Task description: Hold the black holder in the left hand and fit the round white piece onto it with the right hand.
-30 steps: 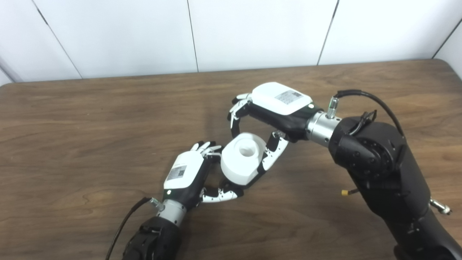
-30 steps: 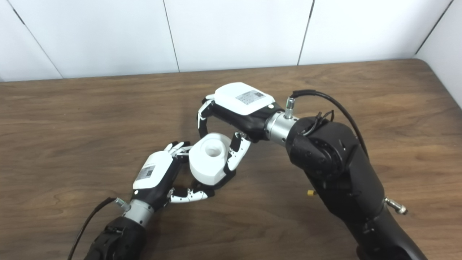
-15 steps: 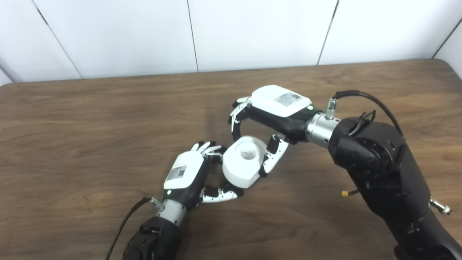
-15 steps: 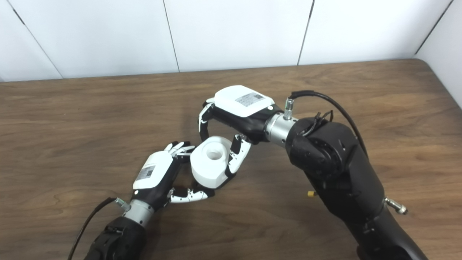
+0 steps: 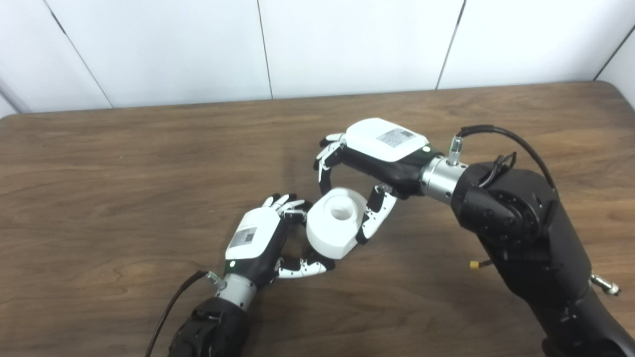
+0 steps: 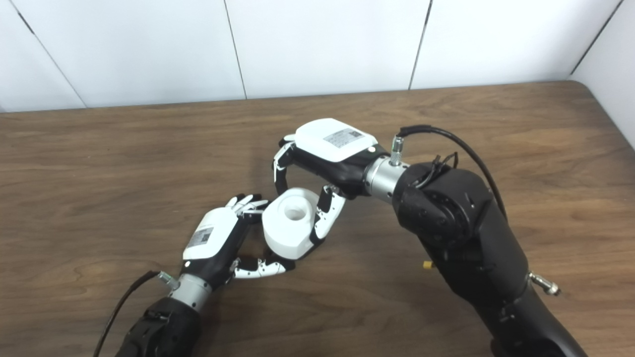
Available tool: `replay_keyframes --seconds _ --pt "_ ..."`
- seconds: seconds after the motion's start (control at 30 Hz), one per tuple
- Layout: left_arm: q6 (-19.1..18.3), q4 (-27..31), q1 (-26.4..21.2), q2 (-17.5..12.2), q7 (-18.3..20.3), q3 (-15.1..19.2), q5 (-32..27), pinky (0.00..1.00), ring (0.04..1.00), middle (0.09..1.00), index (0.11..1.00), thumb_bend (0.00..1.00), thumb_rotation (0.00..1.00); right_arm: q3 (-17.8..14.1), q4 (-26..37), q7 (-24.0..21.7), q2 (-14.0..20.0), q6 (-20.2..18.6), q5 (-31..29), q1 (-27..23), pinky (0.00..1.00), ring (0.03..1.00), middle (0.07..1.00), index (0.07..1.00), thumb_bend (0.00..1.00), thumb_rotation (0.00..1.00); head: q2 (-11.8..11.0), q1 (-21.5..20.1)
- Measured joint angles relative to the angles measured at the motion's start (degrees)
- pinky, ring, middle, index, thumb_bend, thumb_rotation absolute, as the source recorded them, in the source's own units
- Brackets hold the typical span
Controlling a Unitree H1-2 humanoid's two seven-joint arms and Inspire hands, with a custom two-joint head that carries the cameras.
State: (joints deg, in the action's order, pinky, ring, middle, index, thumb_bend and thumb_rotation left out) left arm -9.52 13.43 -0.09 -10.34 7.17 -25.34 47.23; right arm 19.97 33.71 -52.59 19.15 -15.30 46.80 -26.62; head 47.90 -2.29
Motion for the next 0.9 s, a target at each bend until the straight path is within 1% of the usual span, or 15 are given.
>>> replay_keyframes --seconds 0.17,0.53,0.9 --pt "-0.1 0.1 0.0 0.0 0.1 0.0 0.0 0.98 0.928 0.829 0.488 0.52 0.06 0.0 -0.1 1.0 0.0 0.5 0.0 0.6 0.76 0.902 0.791 0.481 0.52 0.13 0.2 -0.1" --pt "-0.4 0.3 0.0 0.0 0.5 0.0 0.0 0.98 0.932 0.832 0.489 0.52 0.06 0.4 -0.3 1.2 0.1 2.0 0.9 1.6 0.74 0.907 0.796 0.481 0.52 0.13 0.2 -0.4" --pt "-0.4 0.4 0.0 0.0 0.6 0.0 0.0 0.97 0.929 0.829 0.489 0.52 0.06 1.0 -0.6 1.2 -0.1 2.5 2.2 1.6 0.76 0.914 0.799 0.482 0.52 0.13 0.4 -0.7"
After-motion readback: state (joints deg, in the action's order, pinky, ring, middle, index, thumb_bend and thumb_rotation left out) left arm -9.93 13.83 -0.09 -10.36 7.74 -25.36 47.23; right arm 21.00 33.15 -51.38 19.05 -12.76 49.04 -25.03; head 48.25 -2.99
